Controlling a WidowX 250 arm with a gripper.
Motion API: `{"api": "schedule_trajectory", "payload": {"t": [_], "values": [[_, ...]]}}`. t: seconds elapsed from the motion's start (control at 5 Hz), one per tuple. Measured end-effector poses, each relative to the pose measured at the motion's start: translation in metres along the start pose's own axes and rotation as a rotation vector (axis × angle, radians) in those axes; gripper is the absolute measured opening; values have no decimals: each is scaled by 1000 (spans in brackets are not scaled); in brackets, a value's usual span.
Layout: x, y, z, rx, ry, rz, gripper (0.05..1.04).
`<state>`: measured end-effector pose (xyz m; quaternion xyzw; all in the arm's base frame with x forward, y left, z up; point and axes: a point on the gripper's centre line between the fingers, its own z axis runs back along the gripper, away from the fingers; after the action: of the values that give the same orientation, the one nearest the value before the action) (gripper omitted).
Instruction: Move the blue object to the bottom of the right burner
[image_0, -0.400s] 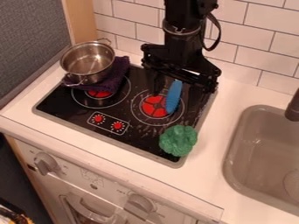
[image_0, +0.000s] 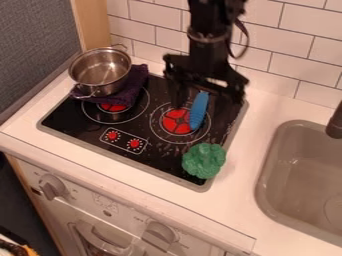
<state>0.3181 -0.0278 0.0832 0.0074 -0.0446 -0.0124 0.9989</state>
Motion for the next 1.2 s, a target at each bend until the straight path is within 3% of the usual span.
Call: {"api": "schedule_trajectory", "payload": {"t": [0.2,0.4,0.8,1.0,1.2], "values": [[28,15,-12,-6,-2,48,1000],[52,28,-38,2,14,98,1000],[56,23,-79,-27,70,103,975],[62,16,-81,-55,38,98,845],[60,19,-81,-38,38,88,561]]}}
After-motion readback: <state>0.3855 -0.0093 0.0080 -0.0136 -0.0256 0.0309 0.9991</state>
